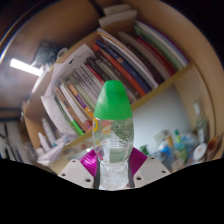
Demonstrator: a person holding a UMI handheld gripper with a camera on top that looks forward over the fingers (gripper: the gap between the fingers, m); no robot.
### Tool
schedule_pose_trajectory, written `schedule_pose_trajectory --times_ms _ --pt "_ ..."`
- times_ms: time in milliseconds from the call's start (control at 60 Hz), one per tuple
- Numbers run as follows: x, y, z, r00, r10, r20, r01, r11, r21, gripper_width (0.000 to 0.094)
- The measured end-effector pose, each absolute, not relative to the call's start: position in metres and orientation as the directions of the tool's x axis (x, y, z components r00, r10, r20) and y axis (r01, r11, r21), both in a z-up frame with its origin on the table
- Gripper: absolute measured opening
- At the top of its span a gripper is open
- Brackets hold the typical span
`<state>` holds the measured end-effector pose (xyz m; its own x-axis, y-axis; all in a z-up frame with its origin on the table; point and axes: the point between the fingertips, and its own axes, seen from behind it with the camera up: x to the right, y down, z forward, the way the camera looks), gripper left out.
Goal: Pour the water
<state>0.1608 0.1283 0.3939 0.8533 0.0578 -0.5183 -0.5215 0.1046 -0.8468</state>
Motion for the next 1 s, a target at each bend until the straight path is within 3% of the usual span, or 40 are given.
schedule_pose_trajectory --times_ms 67,217,350,550,650,850,950,1000 --pt "0.212 0.126 0.373 0.934 -0.082 -0.347 -0.336 0.128 -0.933 0.0401" --pt "0.287 0.126 0.256 0.955 -0.267 -0.132 -0.14 -0.011 -0.99 0.0408" --pt "0.301 0.126 0.164 0.958 -0.285 -0.031 -0.078 -0.155 -0.985 0.0417" --pt "0.31 0.123 0.08 0.953 -0.302 -0.015 -0.092 -0.243 -0.966 0.0471" --pt "0.309 0.123 0.085 0.955 -0.296 0.002 -0.049 -0.164 -0.985 0.0465" --pt "0.31 0.124 0.085 0.951 -0.31 -0.001 -0.055 -0.167 -0.984 0.0487" --pt "0.311 0.121 0.078 0.949 -0.315 -0.004 -0.079 -0.225 -0.971 0.0573" --pt "0.307 0.116 0.066 0.95 -0.31 -0.031 -0.123 -0.282 -0.951 0.0687"
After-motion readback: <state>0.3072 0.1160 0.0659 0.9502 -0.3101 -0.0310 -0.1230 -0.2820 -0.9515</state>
